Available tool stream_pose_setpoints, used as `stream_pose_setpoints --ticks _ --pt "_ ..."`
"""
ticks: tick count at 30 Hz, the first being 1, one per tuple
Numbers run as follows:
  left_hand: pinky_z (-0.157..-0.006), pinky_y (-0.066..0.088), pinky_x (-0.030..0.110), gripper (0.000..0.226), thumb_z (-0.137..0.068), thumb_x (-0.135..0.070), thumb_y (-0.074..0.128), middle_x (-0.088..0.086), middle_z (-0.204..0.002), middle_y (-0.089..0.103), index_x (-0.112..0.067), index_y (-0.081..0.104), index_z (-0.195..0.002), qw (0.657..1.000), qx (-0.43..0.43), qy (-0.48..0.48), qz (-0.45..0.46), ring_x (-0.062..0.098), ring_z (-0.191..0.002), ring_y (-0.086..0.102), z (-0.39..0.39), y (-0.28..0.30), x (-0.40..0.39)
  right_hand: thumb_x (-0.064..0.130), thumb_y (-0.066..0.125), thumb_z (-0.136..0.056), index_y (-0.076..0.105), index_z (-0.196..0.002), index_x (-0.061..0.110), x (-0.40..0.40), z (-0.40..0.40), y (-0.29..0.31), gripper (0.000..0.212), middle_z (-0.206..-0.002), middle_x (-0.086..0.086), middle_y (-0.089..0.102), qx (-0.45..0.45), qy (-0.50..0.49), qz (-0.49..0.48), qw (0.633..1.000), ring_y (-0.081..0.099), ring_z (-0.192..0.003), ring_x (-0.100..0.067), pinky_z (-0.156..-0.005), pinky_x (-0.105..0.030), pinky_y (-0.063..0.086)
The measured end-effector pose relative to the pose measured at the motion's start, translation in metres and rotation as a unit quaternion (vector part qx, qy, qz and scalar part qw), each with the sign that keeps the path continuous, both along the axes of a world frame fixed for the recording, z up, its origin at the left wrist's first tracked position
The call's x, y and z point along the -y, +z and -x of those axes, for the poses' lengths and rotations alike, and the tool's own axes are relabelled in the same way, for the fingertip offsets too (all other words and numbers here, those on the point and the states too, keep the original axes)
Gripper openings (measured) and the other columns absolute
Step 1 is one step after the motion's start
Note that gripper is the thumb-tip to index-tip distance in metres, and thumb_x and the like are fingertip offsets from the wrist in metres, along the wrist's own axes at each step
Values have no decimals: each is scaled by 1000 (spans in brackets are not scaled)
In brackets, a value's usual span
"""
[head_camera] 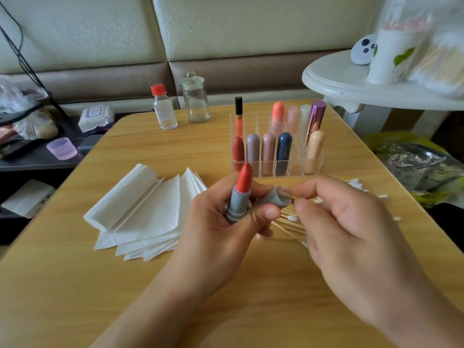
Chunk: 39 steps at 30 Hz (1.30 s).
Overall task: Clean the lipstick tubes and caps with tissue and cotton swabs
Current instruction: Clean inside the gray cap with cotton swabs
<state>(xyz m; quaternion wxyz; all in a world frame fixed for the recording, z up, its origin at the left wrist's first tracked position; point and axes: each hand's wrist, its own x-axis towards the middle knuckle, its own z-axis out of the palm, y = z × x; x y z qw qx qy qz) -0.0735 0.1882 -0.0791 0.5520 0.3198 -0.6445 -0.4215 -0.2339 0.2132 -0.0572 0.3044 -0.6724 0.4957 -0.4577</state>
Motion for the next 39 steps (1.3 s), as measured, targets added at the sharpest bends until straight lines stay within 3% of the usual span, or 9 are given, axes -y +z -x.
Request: stream_pose_setpoints --ticks 4,8,10,13,20,23,30,34,39 --pt "-63 57 30 23 -78 -20 78 1 -81 71 -9 66 -94 999 -18 30 -10 20 -66 68 -1 -3 3 7 52 -97 70 -81 23 8 1 2 29 -39 7 43 172 44 -120 977 36 -35 -5 -38 -11 33" --pt "-65 56 28 16 -79 -23 69 7 -81 68 -11 69 -91 985 -126 -9 -118 19 -70 66 -2 2 4 12 56 -98 69 -88 12 5 1 2 16 -47 10 51 211 50 2 976 43 -44 -1 -45 -8 38" --pt "-64 56 25 11 -78 -21 75 9 -87 69 -17 73 -88 954 -226 -74 -182 16 -71 66 -6 5 4 23 55 -92 70 -91 18 7 5 -2 16 -55 8 55 205 30 36 978 42 -50 -3 -48 -13 37" --pt "-65 57 22 26 -74 -25 82 10 -94 69 -14 73 -96 894 -340 -176 -231 14 -73 66 -11 8 3 28 56 -93 69 -93 20 7 6 -3 15 -57 10 54 199 24 54 978 42 -52 -5 -49 -17 36" --pt "-82 56 27 30 -103 -20 45 16 -108 63 1 62 -116 806 -412 -306 -295 18 -90 66 -14 14 4 40 59 -90 71 -90 37 2 1 -3 13 -80 8 73 108 -18 144 983 65 -66 -10 -60 -11 49" --pt "-80 57 28 32 -104 -22 45 18 -107 63 2 62 -117 787 -420 -323 -316 18 -88 66 -15 12 4 38 59 -89 71 -91 40 4 3 -2 13 -84 16 73 57 -39 166 984 68 -73 -7 -61 -8 47" --pt "-71 57 22 24 -94 -24 62 10 -96 67 -5 68 -106 824 -387 -292 -293 13 -78 67 -10 12 1 47 59 -81 76 -87 35 21 12 -20 22 -80 18 57 -181 -94 169 964 51 -82 -14 -74 -12 36" --pt "-71 57 22 23 -93 -27 62 8 -94 67 -7 69 -104 824 -385 -304 -284 12 -78 66 -11 11 0 32 70 -82 78 -82 32 23 13 -28 8 -73 16 54 -253 -110 166 947 47 -77 -19 -64 -35 45" --pt "-71 57 24 25 -89 -29 66 6 -92 65 -9 71 -103 817 -411 -275 -297 13 -76 64 -11 11 2 26 81 -77 78 -84 29 27 12 -36 9 -72 14 53 -320 -120 165 925 48 -76 -21 -65 -38 47"
